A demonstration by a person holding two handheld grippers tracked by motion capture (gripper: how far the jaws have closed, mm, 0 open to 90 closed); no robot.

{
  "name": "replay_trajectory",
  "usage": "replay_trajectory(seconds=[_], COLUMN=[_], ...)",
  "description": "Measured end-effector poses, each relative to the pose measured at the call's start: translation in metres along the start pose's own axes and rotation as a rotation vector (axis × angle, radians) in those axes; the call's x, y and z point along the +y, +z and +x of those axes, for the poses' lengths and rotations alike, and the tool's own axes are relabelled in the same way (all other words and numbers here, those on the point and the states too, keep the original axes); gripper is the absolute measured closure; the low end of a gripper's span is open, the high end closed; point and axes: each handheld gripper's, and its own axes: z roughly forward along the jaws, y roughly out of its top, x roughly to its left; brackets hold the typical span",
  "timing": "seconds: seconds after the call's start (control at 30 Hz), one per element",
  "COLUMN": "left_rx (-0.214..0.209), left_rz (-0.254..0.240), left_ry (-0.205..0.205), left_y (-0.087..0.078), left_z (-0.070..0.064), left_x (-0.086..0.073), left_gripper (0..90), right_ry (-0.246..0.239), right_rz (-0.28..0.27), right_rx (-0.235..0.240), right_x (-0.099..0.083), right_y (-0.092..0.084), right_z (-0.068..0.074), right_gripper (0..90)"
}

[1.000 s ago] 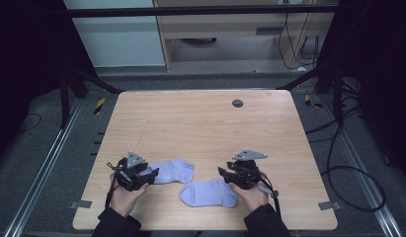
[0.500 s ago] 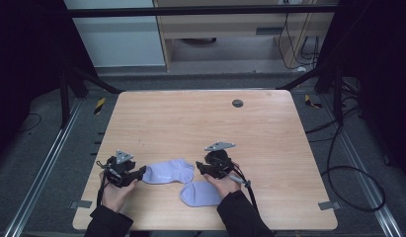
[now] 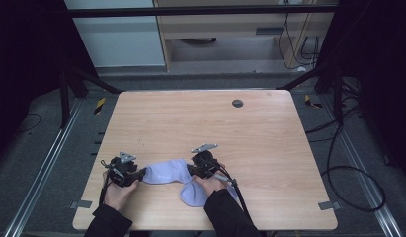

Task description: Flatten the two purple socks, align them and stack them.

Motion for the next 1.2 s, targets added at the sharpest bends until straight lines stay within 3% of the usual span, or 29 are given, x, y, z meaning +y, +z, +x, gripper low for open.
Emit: replay_trajectory(seconds=[0.23,0.43,0.57,0.73,0.87,1.2], left_rx=[-0.016,-0.034,-0.053,-0.052,-0.073,-0.116], left_rz=[0.008,0.014,0.017,0.013,-0.023,-0.124], left_ry=[-0.007,-0.02,-0.032,-0.032,-0.047,-0.039], left_y=[0.003,0.004,0.004,0.001,-0.007,-0.038], left_z=[-0.001,-0.003,-0.003,-0.003,-0.005,-0.017], left_x=[0.0,0.001,0.001,0.002,0.005,0.017], left_gripper=[66.9,77.2,84.6,86.6,86.8,87.0], right_ry=[-0.019,-0.04,-0.028,-0.005,0.003,-0.01], right_rz=[-0.006,-0.009,-0.004,-0.023,-0.057,-0.113], right_rx=[-0.015,-0.052,-0.049,-0.019,0.003,0.042], right_x=[-0.003,-0.005,-0.004,-0.004,-0.001,0.011], right_y=[0.005,0.006,0.006,0.003,-0.007,-0.042], right_z=[0.002,0.009,0.012,0.01,0.009,0.006], right_gripper=[68.1,81.4,86.2,86.9,87.0,87.1])
